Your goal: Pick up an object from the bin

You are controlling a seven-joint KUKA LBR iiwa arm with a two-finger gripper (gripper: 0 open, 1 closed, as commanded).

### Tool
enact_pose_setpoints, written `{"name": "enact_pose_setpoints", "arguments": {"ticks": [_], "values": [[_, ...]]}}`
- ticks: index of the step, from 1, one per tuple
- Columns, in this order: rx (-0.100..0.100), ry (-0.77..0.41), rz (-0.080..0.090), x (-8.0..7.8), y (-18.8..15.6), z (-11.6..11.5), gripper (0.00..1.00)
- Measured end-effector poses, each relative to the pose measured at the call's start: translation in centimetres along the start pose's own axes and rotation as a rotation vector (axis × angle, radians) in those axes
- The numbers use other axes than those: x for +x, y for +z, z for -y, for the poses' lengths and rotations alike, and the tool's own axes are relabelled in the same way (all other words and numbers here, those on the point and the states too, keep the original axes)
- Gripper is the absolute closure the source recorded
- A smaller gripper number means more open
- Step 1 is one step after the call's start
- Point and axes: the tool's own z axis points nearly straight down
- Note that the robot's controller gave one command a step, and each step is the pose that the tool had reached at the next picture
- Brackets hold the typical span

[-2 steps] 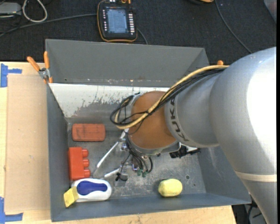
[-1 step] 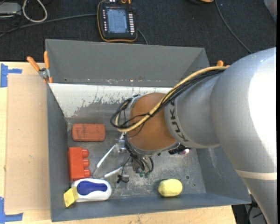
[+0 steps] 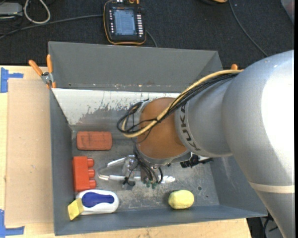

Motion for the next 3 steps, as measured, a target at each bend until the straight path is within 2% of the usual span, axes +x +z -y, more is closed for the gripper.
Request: {"name": "enact_pose_setpoints", "arguments": {"ticks": [3], "values": [[0.0, 0.004, -0.003, 0.1, -1.5, 0.1, 1.0]]}}
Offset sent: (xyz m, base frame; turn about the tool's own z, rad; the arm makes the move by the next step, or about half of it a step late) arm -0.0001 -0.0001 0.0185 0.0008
